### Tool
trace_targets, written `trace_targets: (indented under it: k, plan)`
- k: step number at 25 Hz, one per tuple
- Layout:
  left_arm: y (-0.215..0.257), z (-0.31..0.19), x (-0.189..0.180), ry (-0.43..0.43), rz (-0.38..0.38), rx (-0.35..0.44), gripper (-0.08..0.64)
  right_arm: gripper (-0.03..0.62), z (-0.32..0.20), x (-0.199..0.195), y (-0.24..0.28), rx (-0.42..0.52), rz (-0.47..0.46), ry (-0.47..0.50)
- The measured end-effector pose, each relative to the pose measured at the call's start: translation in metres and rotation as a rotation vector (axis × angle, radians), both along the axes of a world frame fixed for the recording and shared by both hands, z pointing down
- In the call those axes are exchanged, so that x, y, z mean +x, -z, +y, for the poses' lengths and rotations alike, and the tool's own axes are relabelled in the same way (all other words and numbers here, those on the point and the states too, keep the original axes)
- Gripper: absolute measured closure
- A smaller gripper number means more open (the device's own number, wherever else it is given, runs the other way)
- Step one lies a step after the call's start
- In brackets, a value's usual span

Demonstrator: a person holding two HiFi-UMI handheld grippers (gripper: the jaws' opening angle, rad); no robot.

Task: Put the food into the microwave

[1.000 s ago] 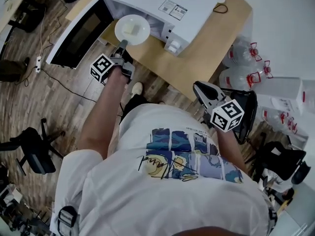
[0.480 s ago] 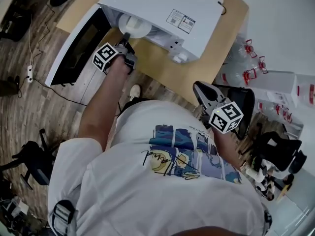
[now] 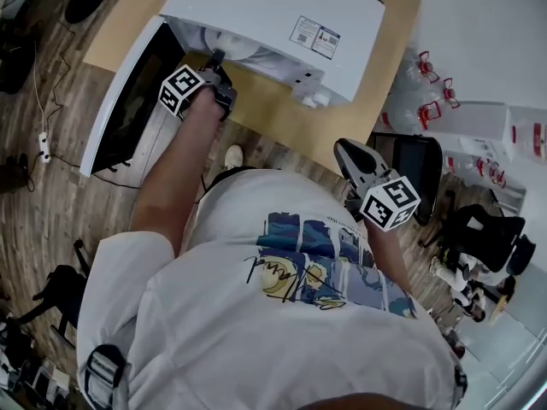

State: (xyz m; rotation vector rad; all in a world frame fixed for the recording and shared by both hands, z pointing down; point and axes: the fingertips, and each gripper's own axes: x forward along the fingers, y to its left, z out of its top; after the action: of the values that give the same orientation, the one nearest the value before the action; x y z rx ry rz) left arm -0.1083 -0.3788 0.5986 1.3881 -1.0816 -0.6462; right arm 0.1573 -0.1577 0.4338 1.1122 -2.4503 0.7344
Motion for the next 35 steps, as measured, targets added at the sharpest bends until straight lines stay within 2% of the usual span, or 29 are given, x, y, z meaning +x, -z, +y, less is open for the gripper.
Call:
trace_targets:
  k: [6,14,35]
  plan:
    - [-0.008,-0.006,-0.001,-0.044,-0.007,-0.034,0.543,0.568,0.002,-0.011,-0.001,0.001,0.002,-0.034]
    - [-0.015,-0.007,0.001,-0.105,-0.106,-0.065,0.523,0.568,0.006,-0.021,-0.004,-0.006,0.000,-0.056]
    - [-0.010,0.006,-0.003,-0.314,-0.477,0.022,0.460,0.568,0.016,-0.036,-0.006,-0.005,0.003,-0.061]
